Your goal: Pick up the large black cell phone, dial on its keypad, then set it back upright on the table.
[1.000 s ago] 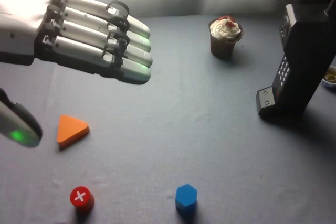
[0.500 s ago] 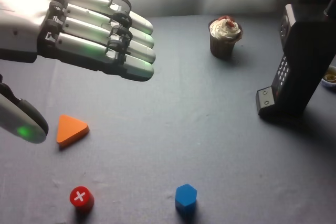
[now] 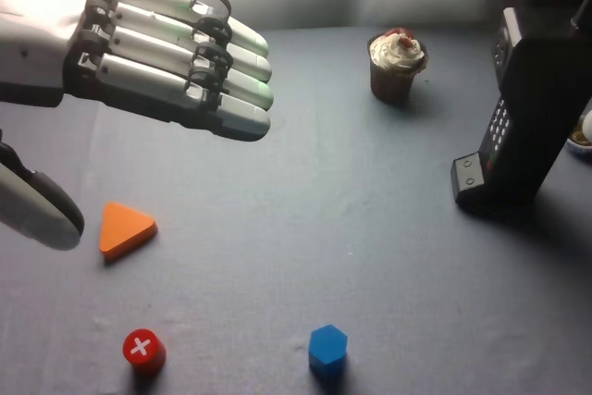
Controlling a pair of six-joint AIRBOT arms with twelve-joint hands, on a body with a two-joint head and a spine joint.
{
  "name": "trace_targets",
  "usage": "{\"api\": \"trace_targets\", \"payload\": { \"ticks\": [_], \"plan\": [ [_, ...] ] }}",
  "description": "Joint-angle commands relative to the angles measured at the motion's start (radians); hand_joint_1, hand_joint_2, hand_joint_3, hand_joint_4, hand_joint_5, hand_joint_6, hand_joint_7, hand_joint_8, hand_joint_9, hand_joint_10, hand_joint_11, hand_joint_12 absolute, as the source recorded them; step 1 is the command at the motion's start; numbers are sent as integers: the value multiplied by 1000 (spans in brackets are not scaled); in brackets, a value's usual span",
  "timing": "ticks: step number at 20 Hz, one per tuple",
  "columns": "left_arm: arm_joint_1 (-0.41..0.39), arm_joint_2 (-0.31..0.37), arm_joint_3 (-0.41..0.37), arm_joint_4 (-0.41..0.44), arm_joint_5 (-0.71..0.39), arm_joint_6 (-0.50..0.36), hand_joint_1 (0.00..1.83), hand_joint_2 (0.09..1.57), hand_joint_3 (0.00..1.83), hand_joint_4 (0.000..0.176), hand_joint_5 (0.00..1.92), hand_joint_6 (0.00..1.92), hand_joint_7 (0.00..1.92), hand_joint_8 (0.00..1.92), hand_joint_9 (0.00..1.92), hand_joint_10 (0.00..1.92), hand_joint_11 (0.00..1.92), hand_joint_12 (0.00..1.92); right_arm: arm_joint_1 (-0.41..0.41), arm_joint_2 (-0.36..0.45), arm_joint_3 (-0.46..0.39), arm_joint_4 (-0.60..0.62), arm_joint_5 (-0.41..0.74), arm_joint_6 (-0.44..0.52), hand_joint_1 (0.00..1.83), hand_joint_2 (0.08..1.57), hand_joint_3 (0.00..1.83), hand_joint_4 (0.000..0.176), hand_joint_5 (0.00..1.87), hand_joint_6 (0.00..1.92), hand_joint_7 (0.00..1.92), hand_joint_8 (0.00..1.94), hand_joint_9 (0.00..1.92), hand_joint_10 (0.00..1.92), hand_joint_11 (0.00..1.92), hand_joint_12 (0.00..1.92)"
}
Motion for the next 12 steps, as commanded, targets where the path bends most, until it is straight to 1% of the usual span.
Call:
{"api": "trace_targets", "payload": {
  "ticks": [1,3,5,6,8,9,11,12],
  "plan": [
    [-30,11,4,-112,-30,-4,0,1180,0,0,136,3,170,5,132,9,0,324,17,2,17,-40,109,19,1012,933,0,0,19,0,0,0,0,0,0,223],
    [-31,10,5,-112,-29,-7,0,1178,0,0,121,1,156,1,116,3,0,260,40,-10,38,-60,85,32,1013,939,2,0,24,1,0,0,0,0,0,138],
    [-33,10,5,-112,-29,-9,0,1176,0,0,122,2,157,3,112,1,0,252,68,-17,50,-60,61,37,994,943,1,0,24,0,0,0,0,0,0,185],
    [-33,10,6,-112,-29,-9,0,1177,0,0,132,3,169,4,131,5,0,302,78,-20,55,-64,50,38,997,944,1,0,16,1,0,0,0,0,0,171],
    [-35,9,7,-112,-29,-13,0,1177,0,0,104,2,143,2,108,4,0,229,94,-26,62,-83,39,43,1002,941,0,0,8,1,0,0,0,0,0,88],
    [-36,9,7,-112,-29,-14,0,1179,0,0,104,2,133,2,98,1,0,180,103,-28,65,-93,36,51,980,945,1,0,9,2,0,0,0,0,0,81],
    [-37,8,8,-113,-28,-16,0,1176,0,0,127,1,166,5,131,7,0,243,119,-33,68,-95,30,71,981,944,0,0,18,3,0,0,0,0,0,56],
    [-37,8,8,-114,-28,-17,0,1181,1,0,112,1,154,3,120,1,0,213,128,-35,69,-95,28,80,974,949,2,0,17,2,0,0,0,0,12,60]
  ]
}}
